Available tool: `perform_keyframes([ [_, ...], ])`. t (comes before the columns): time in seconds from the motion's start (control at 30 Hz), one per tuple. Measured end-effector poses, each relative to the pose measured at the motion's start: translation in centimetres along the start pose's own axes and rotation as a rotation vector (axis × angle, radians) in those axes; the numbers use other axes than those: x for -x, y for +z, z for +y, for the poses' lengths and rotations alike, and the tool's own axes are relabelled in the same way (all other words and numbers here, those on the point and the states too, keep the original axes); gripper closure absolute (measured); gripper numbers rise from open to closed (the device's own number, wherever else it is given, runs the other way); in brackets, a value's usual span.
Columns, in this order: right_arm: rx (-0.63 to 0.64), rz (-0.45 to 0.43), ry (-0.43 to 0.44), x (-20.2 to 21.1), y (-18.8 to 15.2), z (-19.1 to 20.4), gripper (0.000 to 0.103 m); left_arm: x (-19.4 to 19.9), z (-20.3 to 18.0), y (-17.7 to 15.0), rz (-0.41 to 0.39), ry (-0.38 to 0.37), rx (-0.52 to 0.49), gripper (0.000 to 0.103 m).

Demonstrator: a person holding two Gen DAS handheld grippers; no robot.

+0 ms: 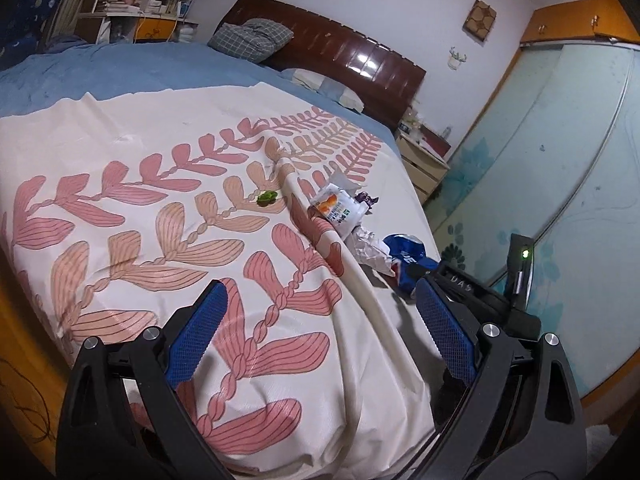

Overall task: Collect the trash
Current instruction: 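Grasp the crushed blue can with the right tool while the left tool grasps crumpled paper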

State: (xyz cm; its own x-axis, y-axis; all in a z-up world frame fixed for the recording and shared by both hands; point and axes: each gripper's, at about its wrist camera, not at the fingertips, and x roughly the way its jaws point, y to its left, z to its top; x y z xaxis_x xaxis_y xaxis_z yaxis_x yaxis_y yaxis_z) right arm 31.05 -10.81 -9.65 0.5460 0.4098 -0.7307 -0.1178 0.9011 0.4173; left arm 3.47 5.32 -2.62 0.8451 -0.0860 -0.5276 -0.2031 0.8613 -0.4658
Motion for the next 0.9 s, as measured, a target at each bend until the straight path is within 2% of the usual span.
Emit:
perform_keyframes([
  [0.17, -0.073, -0.001, 0.072, -0.1, 0.9, -0.6, 0.019, -0.8, -0.7, 0.1, 0.009, -0.017, -0.003, 0.009],
  [0.23, -0.104, 0.013, 0.1, -0.8, 1.3, -0.8, 0.027, -1.1, -1.0, 0.1, 0.01, -0.024, -0.01, 0.009],
  [0.27, -0.107, 0.031, 0.104, -1.3, 1.5, -0.7, 0.039, -1.4, -1.1, 0.2, 0.013, -0.024, -0.012, 0.009],
  [0.3, -0.099, 0.058, 0.096, -2.1, 1.8, -0.6, 0.043, -1.6, -1.3, 0.1, 0.016, -0.024, -0.015, 0.009],
  [0.47, -0.048, 0.05, 0.092, -1.9, 1.7, 0.0, 0.044, -2.5, -1.7, 0.1, 0.037, -0.024, -0.029, 0.009],
  [0.63, -0.082, 0.037, 0.129, 2.5, 1.1, -2.0, 0.046, -3.9, -2.3, 0.2, 0.062, -0.063, -0.005, 0.009],
  [0.77, -0.079, 0.049, 0.138, 7.3, -1.2, -4.2, 0.047, -6.3, -4.2, 0.4, 0.116, -0.068, -0.051, 0.009],
  [0.9, -0.044, 0.124, 0.108, 8.1, -4.6, -5.7, 0.047, -8.9, -6.0, 0.8, 0.155, -0.072, -0.102, 0.009],
])
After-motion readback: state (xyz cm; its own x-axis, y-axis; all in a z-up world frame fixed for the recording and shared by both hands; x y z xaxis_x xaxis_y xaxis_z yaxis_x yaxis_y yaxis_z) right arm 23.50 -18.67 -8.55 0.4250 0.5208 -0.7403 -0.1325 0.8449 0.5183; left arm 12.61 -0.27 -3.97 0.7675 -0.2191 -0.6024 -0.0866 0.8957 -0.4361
